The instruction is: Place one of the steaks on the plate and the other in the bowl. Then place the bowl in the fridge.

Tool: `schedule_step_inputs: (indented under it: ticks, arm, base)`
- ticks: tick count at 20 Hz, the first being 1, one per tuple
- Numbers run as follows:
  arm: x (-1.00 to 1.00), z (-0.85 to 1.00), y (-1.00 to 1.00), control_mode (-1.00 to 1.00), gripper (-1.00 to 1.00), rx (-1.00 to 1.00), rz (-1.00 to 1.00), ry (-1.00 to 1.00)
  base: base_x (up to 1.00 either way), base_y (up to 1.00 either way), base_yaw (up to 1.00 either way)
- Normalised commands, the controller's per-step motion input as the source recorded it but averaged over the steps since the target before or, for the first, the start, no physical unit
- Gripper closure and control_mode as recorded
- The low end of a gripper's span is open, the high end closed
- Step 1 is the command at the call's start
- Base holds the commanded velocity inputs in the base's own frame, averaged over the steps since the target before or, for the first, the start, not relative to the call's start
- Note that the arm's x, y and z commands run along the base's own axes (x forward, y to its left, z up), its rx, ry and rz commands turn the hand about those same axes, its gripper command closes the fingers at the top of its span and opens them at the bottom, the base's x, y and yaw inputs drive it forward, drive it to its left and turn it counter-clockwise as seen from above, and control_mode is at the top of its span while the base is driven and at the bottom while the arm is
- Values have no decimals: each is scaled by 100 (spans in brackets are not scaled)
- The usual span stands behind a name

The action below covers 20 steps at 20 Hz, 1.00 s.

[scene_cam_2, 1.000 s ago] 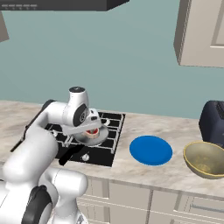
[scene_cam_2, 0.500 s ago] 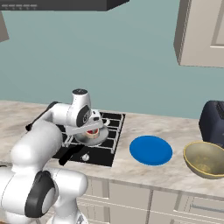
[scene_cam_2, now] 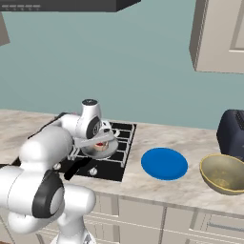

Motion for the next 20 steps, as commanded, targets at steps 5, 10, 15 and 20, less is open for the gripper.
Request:
schedule_step_inputs:
  ticks: [5, 10, 15, 20]
  arm:
    - [22, -18, -3, -100, -100, 0, 0, 0]
    - [24, -19, -4, -100, -100, 0, 0, 0]
    - [30, -20, 0, -100, -100, 0, 0, -1]
    - [32, -14, 0, -100, -100, 0, 0, -4]
  base:
    - [0, 0, 0]
    - [0, 0, 0]
    - [0, 0, 0]
    - [0, 0, 0]
